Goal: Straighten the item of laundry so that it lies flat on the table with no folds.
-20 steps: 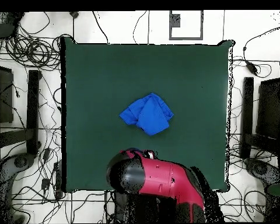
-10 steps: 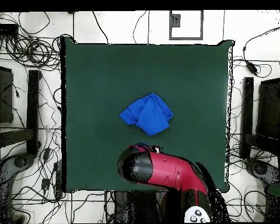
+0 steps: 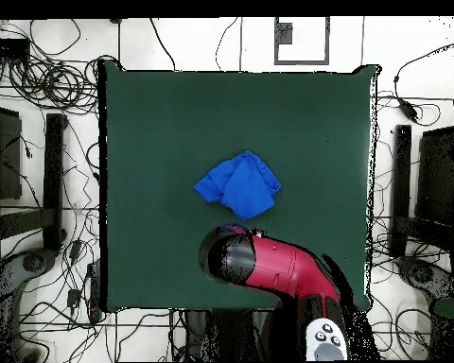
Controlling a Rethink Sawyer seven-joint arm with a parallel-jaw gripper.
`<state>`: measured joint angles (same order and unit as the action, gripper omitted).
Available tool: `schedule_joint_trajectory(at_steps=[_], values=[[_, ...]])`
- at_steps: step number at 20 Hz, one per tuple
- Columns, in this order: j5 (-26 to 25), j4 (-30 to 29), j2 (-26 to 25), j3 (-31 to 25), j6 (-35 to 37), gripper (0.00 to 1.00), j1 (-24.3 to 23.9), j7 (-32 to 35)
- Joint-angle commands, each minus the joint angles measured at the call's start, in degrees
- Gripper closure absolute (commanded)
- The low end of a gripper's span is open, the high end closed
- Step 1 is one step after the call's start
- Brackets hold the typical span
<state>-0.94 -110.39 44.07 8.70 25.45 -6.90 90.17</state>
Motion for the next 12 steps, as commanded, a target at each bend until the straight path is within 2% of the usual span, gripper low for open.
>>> schedule_joint_trajectory(at_steps=[1, 5, 12], values=[[4.85, 4.57, -2.47, -2.19, -1.48, 0.0, -0.51, 13.86], [6.78, 6.07, -1.67, -1.52, 0.02, 0.0, 0.61, 15.16], [11.02, 9.91, -4.81, -1.28, 0.07, 0.0, 1.53, 17.63]])
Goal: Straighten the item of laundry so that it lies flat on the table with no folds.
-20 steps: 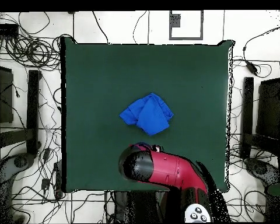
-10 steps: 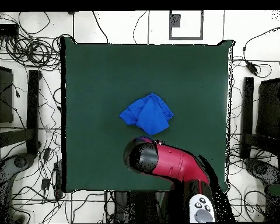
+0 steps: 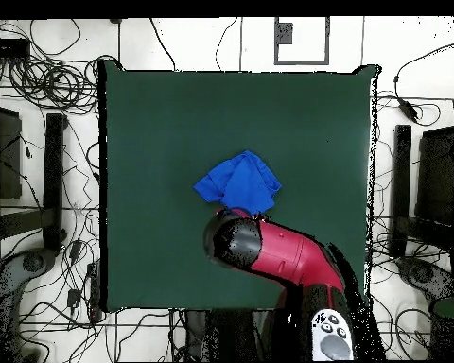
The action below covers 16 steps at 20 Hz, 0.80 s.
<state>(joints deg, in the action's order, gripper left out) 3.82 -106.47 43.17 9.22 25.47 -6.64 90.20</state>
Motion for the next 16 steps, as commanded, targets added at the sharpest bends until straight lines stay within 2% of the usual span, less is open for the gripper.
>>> schedule_joint_trajectory(at_steps=[1, 9, 16], values=[[6.83, 6.65, -4.54, -1.67, -0.39, 0.0, 1.37, 17.79], [10.25, 12.87, -10.7, -1.63, -1.37, 0.0, 1.18, 16.37], [11.79, 13.32, -12.1, -0.93, -3.34, 0.0, 2.19, 16.17]])
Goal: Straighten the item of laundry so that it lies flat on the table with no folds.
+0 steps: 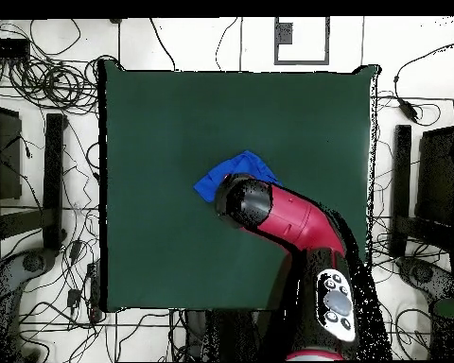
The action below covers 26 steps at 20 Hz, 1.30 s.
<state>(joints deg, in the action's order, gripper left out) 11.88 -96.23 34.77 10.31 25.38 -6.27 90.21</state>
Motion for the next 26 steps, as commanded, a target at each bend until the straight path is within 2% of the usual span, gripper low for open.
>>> schedule_joint_trajectory(at_steps=[1, 26], values=[[3.93, 3.12, -3.97, -2.12, -3.71, 0.0, 1.78, 16.14], [5.15, 3.25, -6.67, -2.58, -8.15, 0.0, 2.11, 14.77]])
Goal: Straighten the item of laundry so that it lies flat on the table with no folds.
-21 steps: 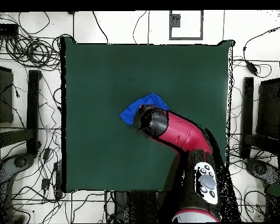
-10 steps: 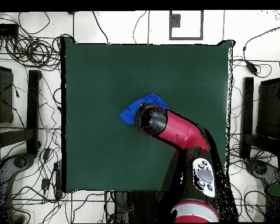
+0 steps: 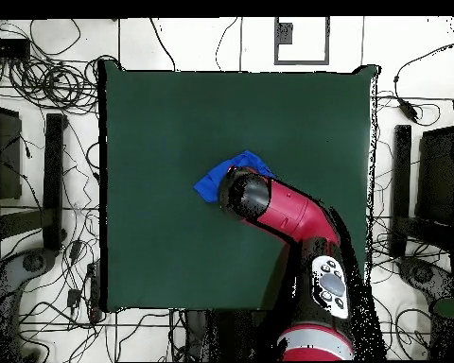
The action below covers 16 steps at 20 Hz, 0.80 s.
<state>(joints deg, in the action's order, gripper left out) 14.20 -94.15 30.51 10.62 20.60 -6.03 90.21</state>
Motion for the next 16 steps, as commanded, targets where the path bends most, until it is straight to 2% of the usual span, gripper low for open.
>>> schedule_joint_trajectory(at_steps=[1, 13, 16], values=[[2.83, 1.33, -2.6, -2.68, -3.46, 0.0, 2.01, 14.86], [1.89, 4.71, -6.34, -3.41, -2.85, 0.0, 0.57, 12.18], [1.43, 4.39, -7.31, -4.49, -4.73, 0.0, -0.14, 11.67]])
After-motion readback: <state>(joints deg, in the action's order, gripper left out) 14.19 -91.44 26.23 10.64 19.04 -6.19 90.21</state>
